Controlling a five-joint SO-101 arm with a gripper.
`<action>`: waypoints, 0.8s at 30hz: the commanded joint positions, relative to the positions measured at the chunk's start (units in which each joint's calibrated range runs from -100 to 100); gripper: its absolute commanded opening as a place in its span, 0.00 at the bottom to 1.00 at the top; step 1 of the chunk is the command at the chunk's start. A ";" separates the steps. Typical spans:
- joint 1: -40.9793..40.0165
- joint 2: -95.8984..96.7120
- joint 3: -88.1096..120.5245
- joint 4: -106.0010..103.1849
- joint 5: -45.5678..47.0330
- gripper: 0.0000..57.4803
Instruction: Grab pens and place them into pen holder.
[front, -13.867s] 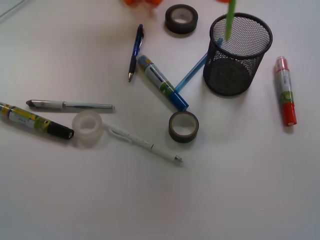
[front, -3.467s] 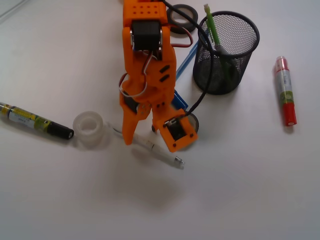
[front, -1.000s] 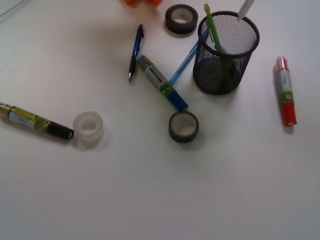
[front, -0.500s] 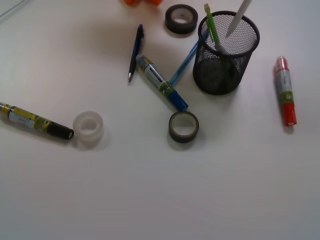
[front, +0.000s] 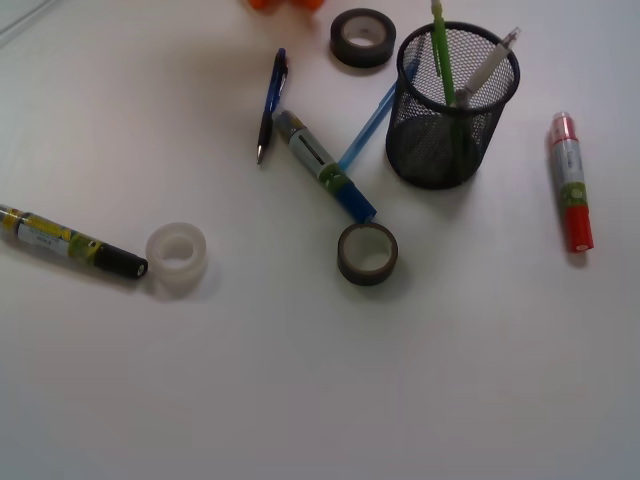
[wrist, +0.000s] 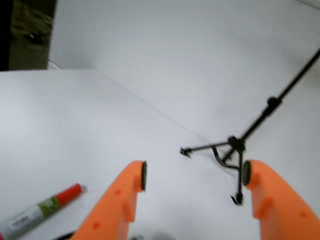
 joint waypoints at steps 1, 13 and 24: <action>7.62 1.80 -22.78 37.88 -1.17 0.39; 23.62 12.25 -42.08 90.38 -13.43 0.39; 23.47 18.12 -34.65 91.16 -20.37 0.38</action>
